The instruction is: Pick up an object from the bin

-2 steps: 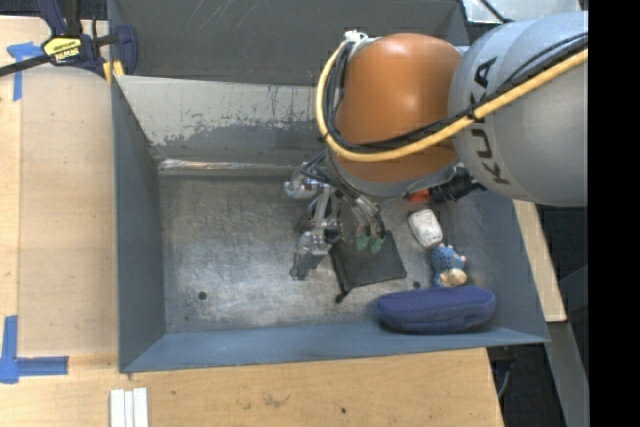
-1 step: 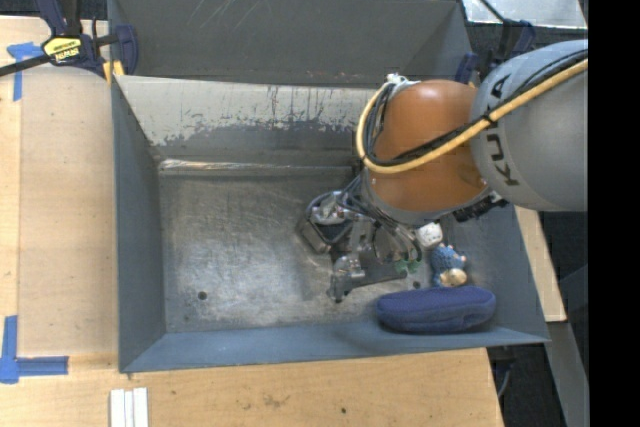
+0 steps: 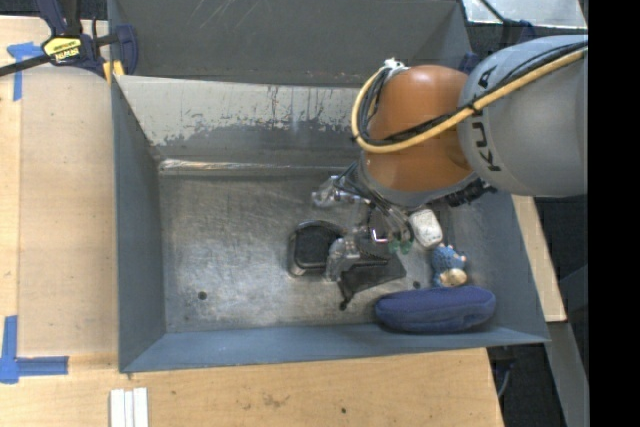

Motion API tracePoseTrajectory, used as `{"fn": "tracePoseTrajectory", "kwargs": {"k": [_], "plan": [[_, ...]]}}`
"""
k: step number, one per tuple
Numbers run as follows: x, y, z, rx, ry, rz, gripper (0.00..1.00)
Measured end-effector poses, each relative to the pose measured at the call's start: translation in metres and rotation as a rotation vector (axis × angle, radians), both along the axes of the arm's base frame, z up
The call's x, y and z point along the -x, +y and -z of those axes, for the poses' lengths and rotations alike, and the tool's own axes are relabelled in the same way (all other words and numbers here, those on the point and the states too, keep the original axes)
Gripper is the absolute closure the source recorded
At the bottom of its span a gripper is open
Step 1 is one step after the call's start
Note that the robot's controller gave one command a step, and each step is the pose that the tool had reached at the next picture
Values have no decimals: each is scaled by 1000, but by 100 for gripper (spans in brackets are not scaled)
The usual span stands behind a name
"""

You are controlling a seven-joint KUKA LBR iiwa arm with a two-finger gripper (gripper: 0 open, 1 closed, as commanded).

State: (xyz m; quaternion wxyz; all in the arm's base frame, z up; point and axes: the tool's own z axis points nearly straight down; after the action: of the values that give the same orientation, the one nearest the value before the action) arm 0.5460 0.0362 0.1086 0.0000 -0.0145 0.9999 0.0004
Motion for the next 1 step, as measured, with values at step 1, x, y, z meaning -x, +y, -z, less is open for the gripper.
{"fn": "tracePoseTrajectory", "kwargs": {"k": [1], "plan": [[1, 0, 2, -1, 5, 2, 100]]}}
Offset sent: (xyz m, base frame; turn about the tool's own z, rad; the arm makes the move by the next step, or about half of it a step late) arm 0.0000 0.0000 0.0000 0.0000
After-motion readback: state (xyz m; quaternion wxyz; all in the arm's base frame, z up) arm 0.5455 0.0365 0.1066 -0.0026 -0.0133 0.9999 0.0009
